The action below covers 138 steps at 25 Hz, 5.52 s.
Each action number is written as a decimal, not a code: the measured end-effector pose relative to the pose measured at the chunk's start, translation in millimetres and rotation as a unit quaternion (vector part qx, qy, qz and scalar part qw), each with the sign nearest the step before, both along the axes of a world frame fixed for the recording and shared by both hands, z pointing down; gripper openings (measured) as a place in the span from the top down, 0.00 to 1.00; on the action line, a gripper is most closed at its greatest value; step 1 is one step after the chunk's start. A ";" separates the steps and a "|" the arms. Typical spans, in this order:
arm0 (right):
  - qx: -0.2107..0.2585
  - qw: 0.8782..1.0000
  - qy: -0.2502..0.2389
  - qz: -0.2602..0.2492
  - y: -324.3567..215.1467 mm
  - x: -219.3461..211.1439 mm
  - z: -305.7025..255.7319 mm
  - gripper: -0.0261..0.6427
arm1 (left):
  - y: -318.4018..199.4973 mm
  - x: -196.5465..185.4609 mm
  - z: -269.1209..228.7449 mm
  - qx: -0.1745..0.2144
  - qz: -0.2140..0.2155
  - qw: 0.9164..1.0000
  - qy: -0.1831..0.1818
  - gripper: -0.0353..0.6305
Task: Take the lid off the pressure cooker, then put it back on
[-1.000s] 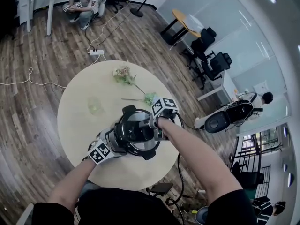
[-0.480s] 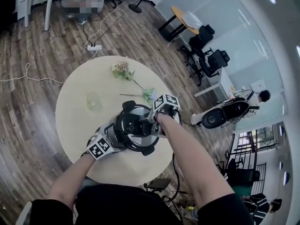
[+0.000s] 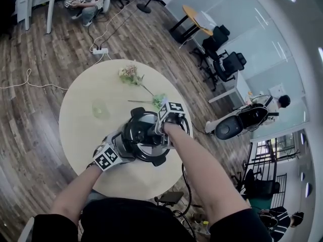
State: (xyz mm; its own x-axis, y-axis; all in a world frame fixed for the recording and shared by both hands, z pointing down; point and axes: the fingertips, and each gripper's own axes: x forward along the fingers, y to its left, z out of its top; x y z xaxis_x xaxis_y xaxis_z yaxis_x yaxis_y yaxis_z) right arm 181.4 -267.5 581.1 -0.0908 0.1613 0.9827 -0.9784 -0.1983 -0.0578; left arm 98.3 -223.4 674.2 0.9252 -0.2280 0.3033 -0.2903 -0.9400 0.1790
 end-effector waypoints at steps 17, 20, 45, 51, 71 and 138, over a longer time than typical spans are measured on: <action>0.000 0.998 -0.038 -0.040 -16.5 6.7 -43.5 0.53 | -1.0 -3.2 -2.9 0.001 -0.003 1.000 -0.002 0.06; 0.017 0.998 -0.051 -0.044 -25.9 18.9 -70.4 0.53 | -1.5 -1.5 -6.6 0.002 -0.004 1.000 -0.002 0.06; 0.029 0.998 0.028 0.047 89.7 269.5 -63.9 0.53 | -3.2 -2.6 -4.0 0.001 -0.001 1.000 -0.013 0.06; 0.027 0.996 0.017 0.080 115.9 287.6 29.5 0.53 | -4.9 2.3 0.4 -0.001 0.000 1.000 -0.021 0.06; 0.048 0.994 0.014 0.093 133.6 277.3 204.2 0.53 | -4.3 0.1 1.3 -0.012 0.006 0.998 -0.061 0.06; 0.058 0.997 0.016 -0.057 -26.2 9.0 -20.8 0.53 | 2.4 -1.2 -1.3 -0.017 0.007 0.999 -0.046 0.06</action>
State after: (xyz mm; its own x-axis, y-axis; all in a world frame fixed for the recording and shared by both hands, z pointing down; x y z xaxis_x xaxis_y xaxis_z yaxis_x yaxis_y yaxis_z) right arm 190.4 -293.8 560.2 -0.0473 0.0546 0.9974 -0.9959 -0.0801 -0.0429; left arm 97.1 -221.0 672.9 0.8965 -0.2033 0.3936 -0.2934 -0.9382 0.1836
